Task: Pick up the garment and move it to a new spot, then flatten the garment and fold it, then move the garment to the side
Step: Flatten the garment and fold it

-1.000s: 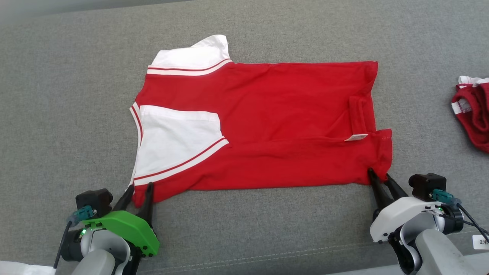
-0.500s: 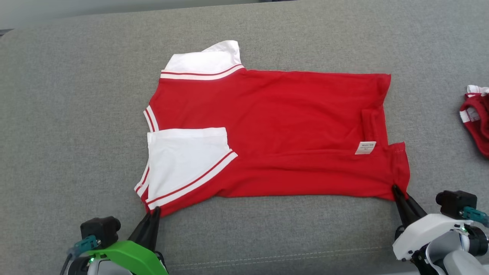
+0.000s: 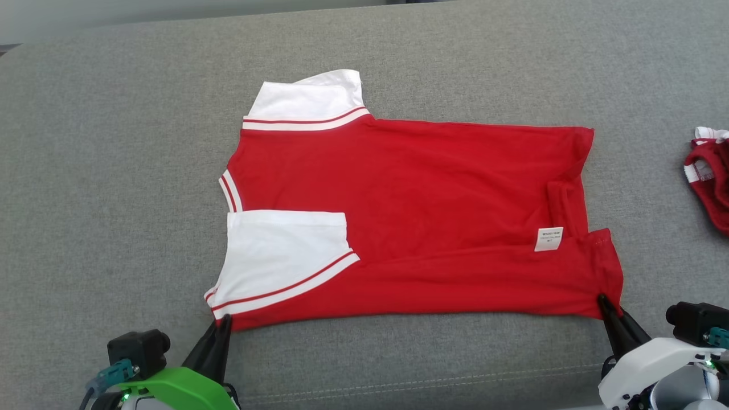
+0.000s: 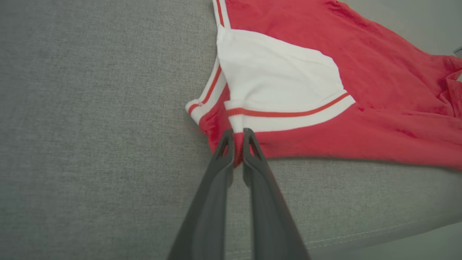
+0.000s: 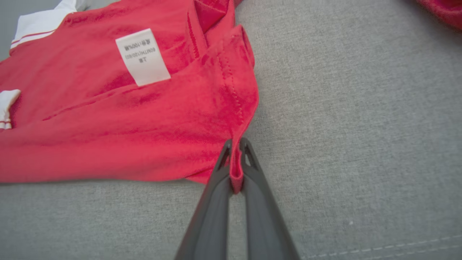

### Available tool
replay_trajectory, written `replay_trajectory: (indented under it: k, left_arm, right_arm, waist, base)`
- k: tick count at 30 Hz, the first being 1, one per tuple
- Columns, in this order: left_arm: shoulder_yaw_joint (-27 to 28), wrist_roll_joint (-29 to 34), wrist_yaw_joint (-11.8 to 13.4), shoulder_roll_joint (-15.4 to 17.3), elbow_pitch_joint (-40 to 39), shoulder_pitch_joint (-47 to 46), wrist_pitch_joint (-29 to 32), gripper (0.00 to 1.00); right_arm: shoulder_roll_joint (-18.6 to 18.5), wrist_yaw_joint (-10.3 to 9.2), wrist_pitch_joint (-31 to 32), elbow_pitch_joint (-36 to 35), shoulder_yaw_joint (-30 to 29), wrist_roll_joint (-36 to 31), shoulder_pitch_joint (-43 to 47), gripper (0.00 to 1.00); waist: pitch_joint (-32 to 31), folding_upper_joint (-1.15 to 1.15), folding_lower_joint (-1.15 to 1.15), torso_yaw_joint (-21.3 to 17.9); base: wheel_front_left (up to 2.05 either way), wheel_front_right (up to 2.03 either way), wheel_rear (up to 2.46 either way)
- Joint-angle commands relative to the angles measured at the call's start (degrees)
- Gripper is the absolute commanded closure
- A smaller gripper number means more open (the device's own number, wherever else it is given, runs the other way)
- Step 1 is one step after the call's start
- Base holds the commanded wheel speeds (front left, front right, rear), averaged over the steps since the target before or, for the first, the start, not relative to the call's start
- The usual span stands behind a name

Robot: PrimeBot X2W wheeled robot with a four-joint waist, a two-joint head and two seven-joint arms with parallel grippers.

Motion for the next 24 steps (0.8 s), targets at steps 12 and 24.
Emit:
replay_trajectory:
  k: [12,24]
  left_arm:
    - [-0.3,-1.0,0.7,-0.7,0.6,-0.3,0.8,0.28]
    - [4.3,3.9,3.2,1.9,0.8,-6.7,-5.7,0.00]
  right_arm:
    - [1.7,-0.04,1.0,-1.0,-1.8,-1.2,0.0,0.00]
    - [3.4,-0.04,-2.1,-5.0,-7.2,-2.5,-2.9,0.00]
  waist:
    - [0.5,0.00,0.00,-0.4]
    - [0.5,0.00,0.00,-3.5]
  base:
    - [0.00,0.00,0.00]
    - [0.00,0.00,0.00]
